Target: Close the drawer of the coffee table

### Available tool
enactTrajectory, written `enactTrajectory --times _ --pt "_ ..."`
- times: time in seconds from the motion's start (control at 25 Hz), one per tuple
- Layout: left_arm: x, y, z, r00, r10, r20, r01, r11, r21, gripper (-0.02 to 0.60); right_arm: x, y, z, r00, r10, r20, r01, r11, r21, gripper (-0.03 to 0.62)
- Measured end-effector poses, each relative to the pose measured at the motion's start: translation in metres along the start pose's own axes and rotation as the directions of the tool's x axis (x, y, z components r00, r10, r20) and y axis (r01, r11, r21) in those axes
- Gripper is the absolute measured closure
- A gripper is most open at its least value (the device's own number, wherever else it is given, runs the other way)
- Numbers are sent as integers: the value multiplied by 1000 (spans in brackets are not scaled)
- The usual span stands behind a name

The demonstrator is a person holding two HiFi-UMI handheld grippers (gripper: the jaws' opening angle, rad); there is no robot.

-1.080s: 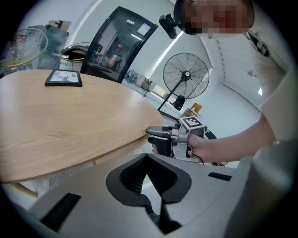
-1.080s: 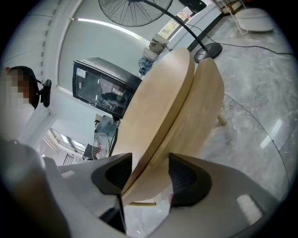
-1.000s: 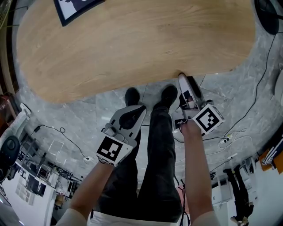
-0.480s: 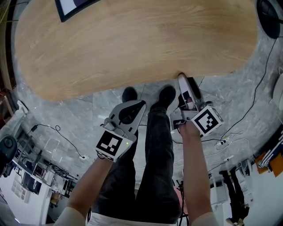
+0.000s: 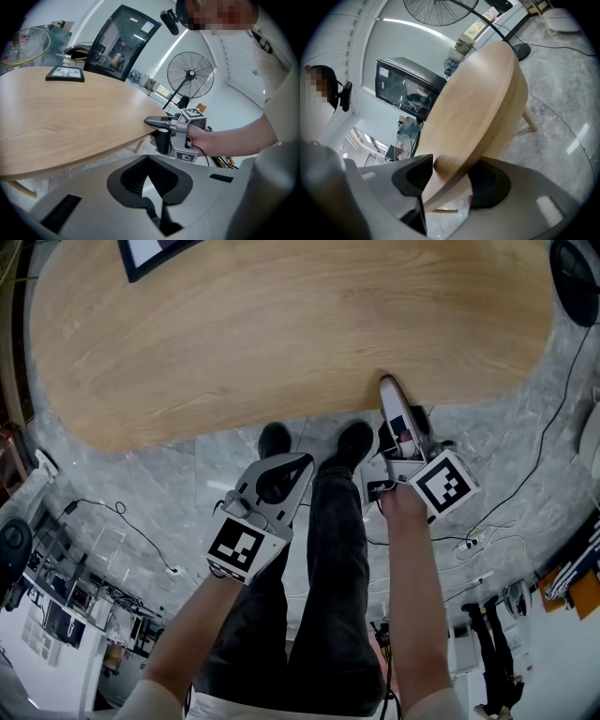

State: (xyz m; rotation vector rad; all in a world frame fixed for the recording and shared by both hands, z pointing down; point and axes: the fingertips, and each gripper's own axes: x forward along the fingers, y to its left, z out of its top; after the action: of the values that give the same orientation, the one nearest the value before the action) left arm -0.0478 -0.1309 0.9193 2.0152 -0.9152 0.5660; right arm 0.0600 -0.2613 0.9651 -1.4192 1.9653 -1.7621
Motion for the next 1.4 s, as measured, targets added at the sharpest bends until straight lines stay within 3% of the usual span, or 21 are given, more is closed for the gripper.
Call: enactTrajectory --times 0.44,0.72,1.08,1.4 --pt "-1 -2 1 1000 -5 0 5 1000 4 575 5 -1 2 1000 -6 26 5 999 34 352" --pt "-6 -14 1 1000 -25 -5 25 999 27 575 3 2 0 999 30 16 -30 1000 0 356" --pt "-32 -21 2 1000 -22 10 22 999 44 575 -30 -4 -17 997 -47 -54 46 999 -20 365" --pt "-51 -41 -3 999 -34 27 34 999 -12 575 -70 20 -21 995 -60 -85 47 988 -147 407"
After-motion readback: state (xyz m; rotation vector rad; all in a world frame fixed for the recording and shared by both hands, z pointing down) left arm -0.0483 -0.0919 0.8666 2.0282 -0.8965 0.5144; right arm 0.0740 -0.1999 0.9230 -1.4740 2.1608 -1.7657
